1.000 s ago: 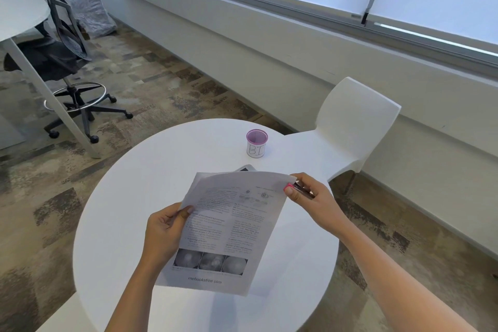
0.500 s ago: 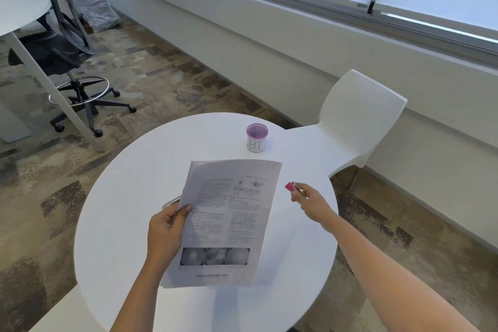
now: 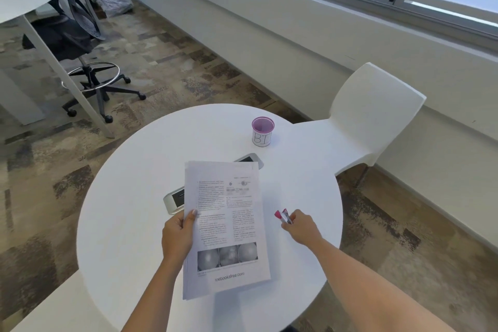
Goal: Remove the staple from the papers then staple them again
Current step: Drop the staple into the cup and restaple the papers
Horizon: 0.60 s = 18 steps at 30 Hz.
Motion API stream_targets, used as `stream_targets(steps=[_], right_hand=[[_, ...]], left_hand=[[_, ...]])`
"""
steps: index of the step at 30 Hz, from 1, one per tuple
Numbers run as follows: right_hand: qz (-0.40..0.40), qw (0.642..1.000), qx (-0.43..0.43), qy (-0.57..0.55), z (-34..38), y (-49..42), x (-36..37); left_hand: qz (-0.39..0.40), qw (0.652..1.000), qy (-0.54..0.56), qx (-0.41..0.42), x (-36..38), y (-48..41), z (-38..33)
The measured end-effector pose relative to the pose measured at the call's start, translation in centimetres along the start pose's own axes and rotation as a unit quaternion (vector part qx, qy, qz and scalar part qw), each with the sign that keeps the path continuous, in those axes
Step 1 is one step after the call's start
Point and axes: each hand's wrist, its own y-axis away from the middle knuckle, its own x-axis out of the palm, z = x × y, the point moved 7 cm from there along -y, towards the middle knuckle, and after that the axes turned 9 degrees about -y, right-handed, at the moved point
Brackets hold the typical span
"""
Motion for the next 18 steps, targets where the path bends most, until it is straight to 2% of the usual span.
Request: stream_targets(steps=[7,15,18], right_hand=[[-0.044,0.992,0.035,0.109,-2.2,-0.4,-0.6],[-0.027,0.993,0.033,0.109,-4.2,-0.8,0.2],[-0.015,0.996,0.024,0.087,-4.3,-0.7,0.9]], left_hand=[[0.027,0.996,-0.064,-0.059,3.9,0.6,3.7],[0.034,0.986,-0.129,-0.097,5.9,0.4,6.0],[-0.006,0.986,-0.111,-0.122,5.5,0.4,6.4]])
